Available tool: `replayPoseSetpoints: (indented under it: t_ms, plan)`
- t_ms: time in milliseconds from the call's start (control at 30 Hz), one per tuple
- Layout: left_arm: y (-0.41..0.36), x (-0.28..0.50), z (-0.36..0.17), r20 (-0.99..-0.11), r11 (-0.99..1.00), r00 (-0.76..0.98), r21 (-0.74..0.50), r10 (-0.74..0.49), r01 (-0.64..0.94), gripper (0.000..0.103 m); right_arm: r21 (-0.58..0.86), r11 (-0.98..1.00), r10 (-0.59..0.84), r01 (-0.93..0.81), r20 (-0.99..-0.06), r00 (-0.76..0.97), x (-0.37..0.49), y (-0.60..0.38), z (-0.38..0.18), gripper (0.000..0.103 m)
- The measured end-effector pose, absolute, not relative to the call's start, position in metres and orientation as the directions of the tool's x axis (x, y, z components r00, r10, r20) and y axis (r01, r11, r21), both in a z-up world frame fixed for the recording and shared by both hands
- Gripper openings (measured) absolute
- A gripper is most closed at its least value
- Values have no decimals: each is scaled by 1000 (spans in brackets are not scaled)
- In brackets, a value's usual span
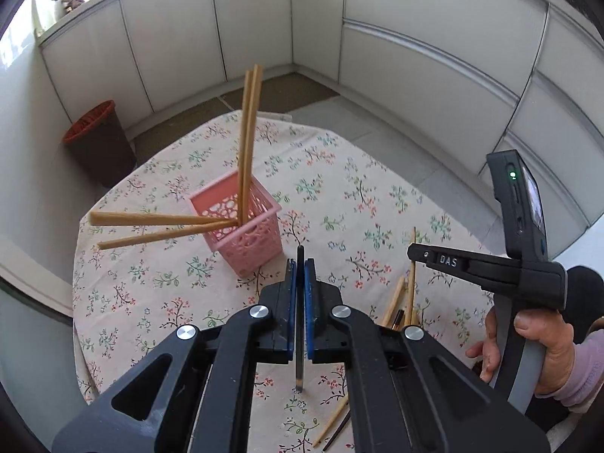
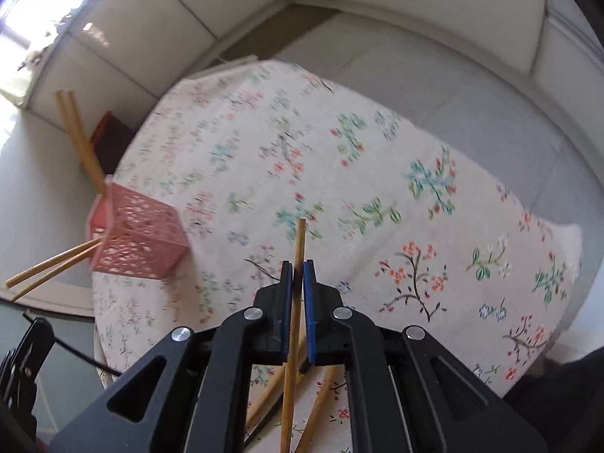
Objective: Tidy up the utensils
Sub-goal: 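Lift the black pen with the left tool and carry it over the pink holder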
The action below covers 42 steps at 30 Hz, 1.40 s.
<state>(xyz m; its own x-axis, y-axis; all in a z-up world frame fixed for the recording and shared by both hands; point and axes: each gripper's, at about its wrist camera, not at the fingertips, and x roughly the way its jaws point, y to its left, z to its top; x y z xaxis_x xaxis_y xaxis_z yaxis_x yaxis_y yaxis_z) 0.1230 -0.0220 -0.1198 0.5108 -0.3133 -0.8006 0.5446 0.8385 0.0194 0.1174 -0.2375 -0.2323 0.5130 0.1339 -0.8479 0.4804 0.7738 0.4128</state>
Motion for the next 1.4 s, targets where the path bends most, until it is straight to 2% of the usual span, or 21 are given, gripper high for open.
replayPoseSetpoints:
  t_ms: [200,567,833,1100,1233,1400]
  plan:
    - [-18,117,-102,-761,861,560,3,-327,508,3,436,826,139,358,-772,620,109,-231,-189,6]
    - [-6,98,-71,-683,889,627,-71,-373,451,3,385,919,172,90,-595,785,69,-215,-93,6]
    - [1,84,-39,-624,909,691,-80,-365,409,3,402,915,211,19,-519,828,58,-224,-41,6]
    - [9,102,17,-542,932,771,-68,-335,357,3,383,923,214,-32,-441,872,71,-225,13,6]
    - [10,122,39,-514,945,800,-68,-309,321,3,387,921,221,-48,-416,882,81,-225,28,6]
    - [9,151,37,-514,962,817,-67,-261,266,3,398,916,237,-61,-411,880,96,-223,27,6]
